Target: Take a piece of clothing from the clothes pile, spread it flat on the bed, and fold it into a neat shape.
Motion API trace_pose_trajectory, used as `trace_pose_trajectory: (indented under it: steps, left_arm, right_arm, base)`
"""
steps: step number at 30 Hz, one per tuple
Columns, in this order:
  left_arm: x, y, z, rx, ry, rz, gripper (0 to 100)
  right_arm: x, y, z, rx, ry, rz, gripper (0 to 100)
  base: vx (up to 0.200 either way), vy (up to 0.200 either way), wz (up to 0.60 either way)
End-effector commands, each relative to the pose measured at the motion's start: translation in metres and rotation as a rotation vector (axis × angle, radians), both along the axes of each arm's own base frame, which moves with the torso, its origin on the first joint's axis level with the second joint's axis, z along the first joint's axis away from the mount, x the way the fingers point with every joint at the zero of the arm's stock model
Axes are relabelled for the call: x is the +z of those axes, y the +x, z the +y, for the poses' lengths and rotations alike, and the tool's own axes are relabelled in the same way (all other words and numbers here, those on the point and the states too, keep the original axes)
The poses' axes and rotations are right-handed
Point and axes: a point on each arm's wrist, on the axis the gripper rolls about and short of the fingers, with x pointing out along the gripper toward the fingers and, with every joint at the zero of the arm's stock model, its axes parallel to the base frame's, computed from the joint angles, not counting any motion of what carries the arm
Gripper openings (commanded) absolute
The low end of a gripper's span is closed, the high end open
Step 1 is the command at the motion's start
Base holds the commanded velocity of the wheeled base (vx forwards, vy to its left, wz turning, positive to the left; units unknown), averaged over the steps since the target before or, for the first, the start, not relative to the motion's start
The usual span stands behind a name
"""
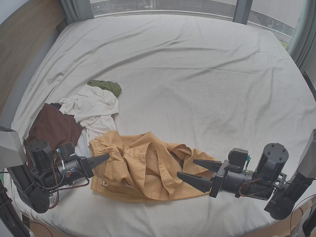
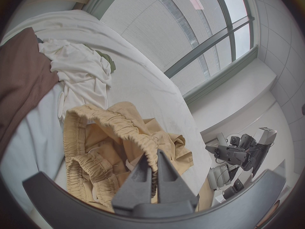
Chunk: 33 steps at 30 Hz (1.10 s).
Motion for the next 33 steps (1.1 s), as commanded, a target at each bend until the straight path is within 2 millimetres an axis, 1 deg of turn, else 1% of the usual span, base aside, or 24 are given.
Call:
trace_pose_trajectory:
  steps: [1,5,6,8,10,11,12,26,33]
  left_arm:
    - [0.008,-0.003,0.007,0.022,-0.002,-0.029,0]
    - [0.007,-0.003,0.007,0.020,-0.001,-0.029,0]
    - [0.008,-0.003,0.007,0.021,-0.001,-0.030,0]
    - [0.007,-0.005,0.006,0.018,0.000,-0.024,0]
    - [0.006,-0.005,0.006,0.018,0.000,-0.022,0]
    - [0.006,-0.005,0.006,0.018,0.000,-0.022,0]
    - [0.006,-0.005,0.006,0.018,0.000,-0.021,0]
    - [0.003,-0.010,0.000,-0.013,0.005,0.001,0]
    - [0.003,-0.010,0.000,-0.011,0.004,-0.001,0]
  right_arm:
    - [-0.015,0.009,0.014,0.041,-0.016,0.028,100]
    - [-0.022,0.028,0.032,0.053,-0.006,0.019,100]
    - [-0.023,0.030,0.034,0.056,-0.008,0.022,100]
    - [-0.027,0.032,0.046,0.079,-0.033,0.054,100]
    - [-0.027,0.034,0.054,0.091,-0.041,0.063,100]
    - [-0.027,0.034,0.054,0.091,-0.041,0.063,100]
    - [-0.028,0.039,0.060,0.095,-0.041,0.063,100]
    - [-0.012,0.063,0.084,0.093,-0.037,0.082,100]
    - [-0.023,0.079,0.093,0.077,-0.063,0.113,100]
  base:
    - [0.000,0.000,0.00]
    - [0.000,0.000,0.00]
    - [0.000,0.000,0.00]
    - [0.000,0.000,0.00]
    - [0.000,0.000,0.00]
    - [0.000,0.000,0.00]
    - [0.000,0.000,0.00]
    - [0.000,0.000,0.00]
    - [0.000,0.000,0.00]
